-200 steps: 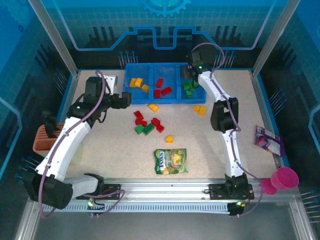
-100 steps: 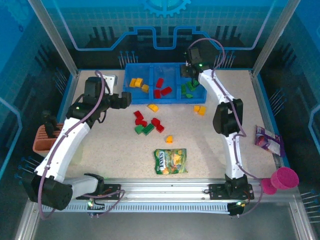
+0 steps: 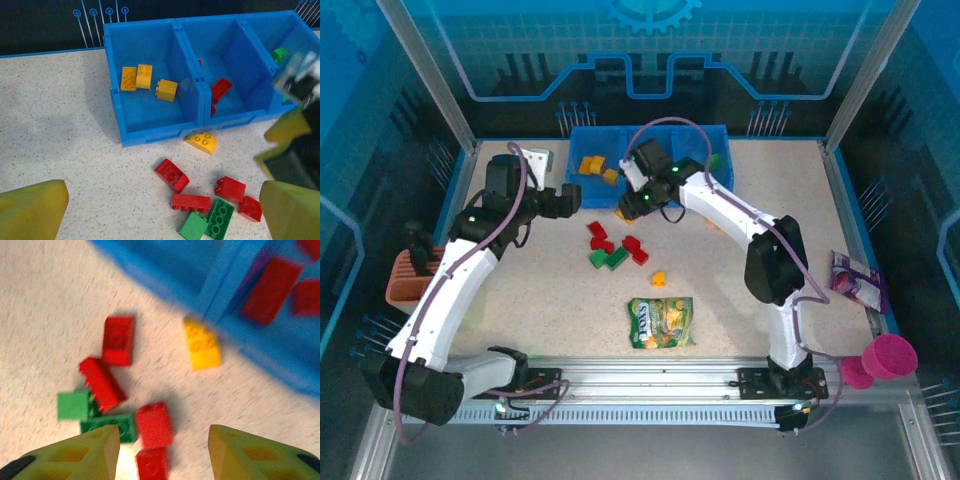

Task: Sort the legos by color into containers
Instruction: Stand up the lego at the center of the table.

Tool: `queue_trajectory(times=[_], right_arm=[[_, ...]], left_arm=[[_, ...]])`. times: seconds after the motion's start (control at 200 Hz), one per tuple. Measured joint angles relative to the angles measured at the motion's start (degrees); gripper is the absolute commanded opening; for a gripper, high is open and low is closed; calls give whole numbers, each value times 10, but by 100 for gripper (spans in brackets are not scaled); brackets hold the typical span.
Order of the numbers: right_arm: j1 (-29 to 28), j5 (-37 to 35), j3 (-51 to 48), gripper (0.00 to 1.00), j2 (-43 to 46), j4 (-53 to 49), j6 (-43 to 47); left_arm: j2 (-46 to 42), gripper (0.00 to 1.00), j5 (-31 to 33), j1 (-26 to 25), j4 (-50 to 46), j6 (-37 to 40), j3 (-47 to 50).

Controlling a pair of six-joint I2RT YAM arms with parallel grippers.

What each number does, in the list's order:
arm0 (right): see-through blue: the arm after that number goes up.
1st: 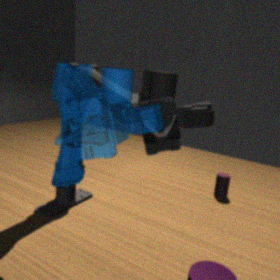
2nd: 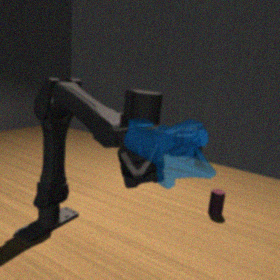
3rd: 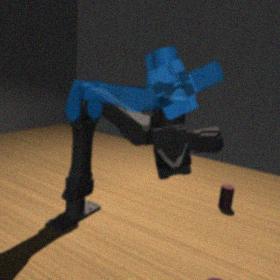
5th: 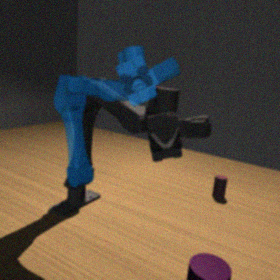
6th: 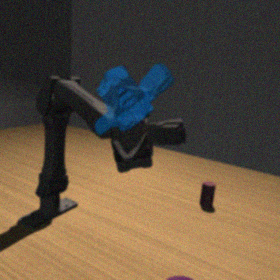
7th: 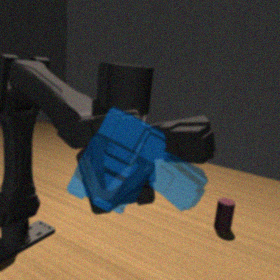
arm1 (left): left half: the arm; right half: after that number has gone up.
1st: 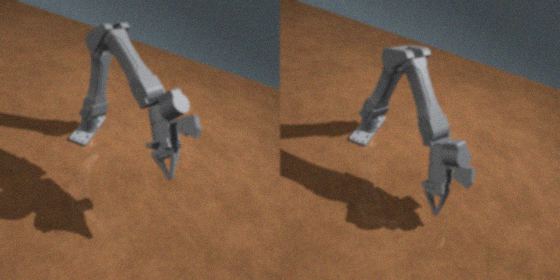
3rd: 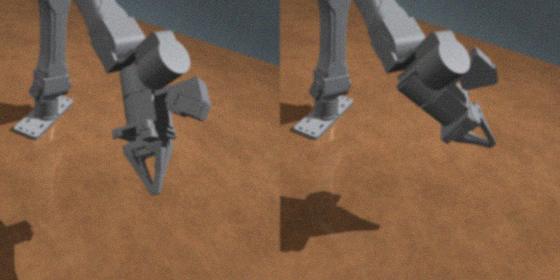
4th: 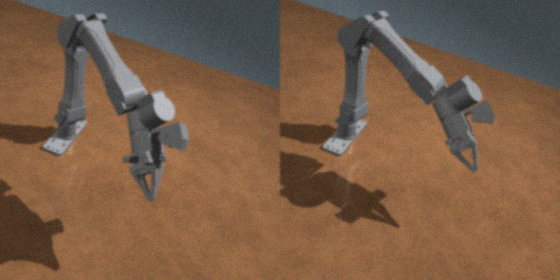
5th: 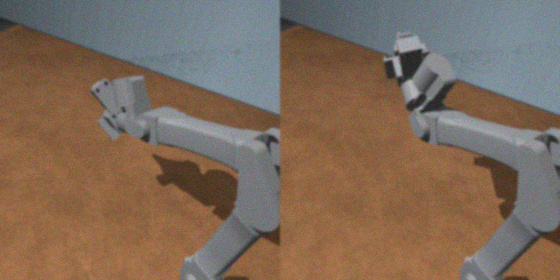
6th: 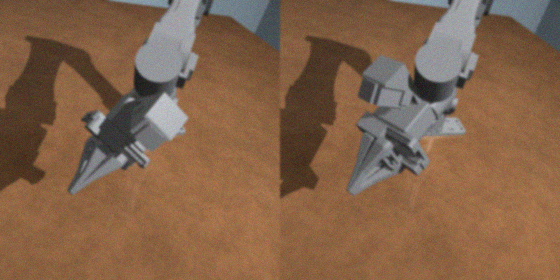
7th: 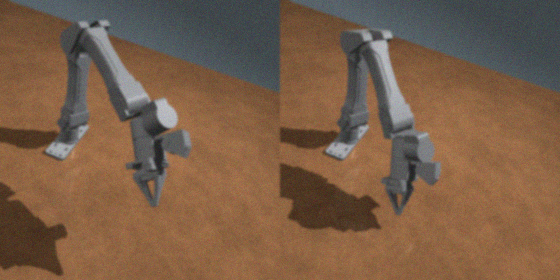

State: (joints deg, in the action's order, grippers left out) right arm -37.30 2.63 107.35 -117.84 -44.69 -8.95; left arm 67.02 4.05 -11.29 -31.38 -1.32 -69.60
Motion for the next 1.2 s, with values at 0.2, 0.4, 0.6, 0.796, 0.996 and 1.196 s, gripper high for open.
queue_trajectory(times=[0.2, 0.4, 0.6, 0.796, 0.996, 1.196], right_arm=[[-25, 31, -43, 60, 3, -27, -44], [-68, 28, -50, 65, 2, -48, -52], [-96, 19, -11, 77, -31, -78, -44], [-99, 9, 2, 86, -66, -82, -20], [-99, 9, 41, 87, -105, -88, -5], [-99, -1, 61, 87, -126, -94, 7]], left_arm=[[0, 99, 0, 1, 0, 0, 0], [-4, 99, 0, 1, 0, 0, 0], [-4, 99, 0, 1, 0, 0, 0], [-5, 99, 0, 2, 0, 0, 0], [-8, 99, 0, 4, 0, 0, 0], [-8, 99, 0, 7, 0, 0, 0]])
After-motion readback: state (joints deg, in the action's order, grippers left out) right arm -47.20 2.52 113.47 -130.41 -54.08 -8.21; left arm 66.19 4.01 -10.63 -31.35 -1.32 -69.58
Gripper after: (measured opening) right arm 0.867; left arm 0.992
